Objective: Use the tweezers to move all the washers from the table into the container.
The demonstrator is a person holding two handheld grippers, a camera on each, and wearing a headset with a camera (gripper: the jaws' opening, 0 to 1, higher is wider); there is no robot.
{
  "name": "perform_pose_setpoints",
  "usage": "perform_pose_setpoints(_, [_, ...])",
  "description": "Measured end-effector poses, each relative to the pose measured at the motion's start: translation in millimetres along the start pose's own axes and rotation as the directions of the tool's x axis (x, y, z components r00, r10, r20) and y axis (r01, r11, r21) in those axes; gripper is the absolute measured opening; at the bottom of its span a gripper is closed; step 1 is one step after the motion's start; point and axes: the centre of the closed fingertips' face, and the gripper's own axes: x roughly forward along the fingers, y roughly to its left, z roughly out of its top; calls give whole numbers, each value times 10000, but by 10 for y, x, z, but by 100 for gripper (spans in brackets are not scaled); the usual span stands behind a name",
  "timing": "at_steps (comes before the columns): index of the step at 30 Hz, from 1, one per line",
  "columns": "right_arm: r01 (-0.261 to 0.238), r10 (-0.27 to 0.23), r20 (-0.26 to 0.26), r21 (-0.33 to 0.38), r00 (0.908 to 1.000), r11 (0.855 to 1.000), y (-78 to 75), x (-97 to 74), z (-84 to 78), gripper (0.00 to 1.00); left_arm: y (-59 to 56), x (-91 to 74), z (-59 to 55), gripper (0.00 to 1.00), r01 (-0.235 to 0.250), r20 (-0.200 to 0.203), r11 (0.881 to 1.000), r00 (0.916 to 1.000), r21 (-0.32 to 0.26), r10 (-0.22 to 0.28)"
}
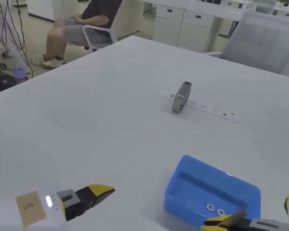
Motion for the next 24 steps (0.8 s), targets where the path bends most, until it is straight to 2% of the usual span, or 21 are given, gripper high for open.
perform_pose_setpoints(6, [43, -51, -484, -153, 9988, 9999, 1, 27, -137, 4, 11, -25, 104, 60, 42, 598, 9994, 9982, -357, -20])
perform_pose_setpoints(9, [85, -92, -533, -146, 9985, 9999, 1, 25, -148, 4, 29, -37, 171, 65, 15, 1006, 9984, 9949, -560, 42])
perform_pose_setpoints(15, [172, -208, -792, -457, 9966, 9988, 27, 56, -155, 4, 30, -55, 252, 72, 67, 1474, 9973, 9891, -728, 41])
perform_pose_setpoints(24, [252, -336, -967, -873, 9947, 9959, 73, 91, -139, 4, 24, -70, 291, 74, 30, 1636, 9979, 9865, -653, 78])
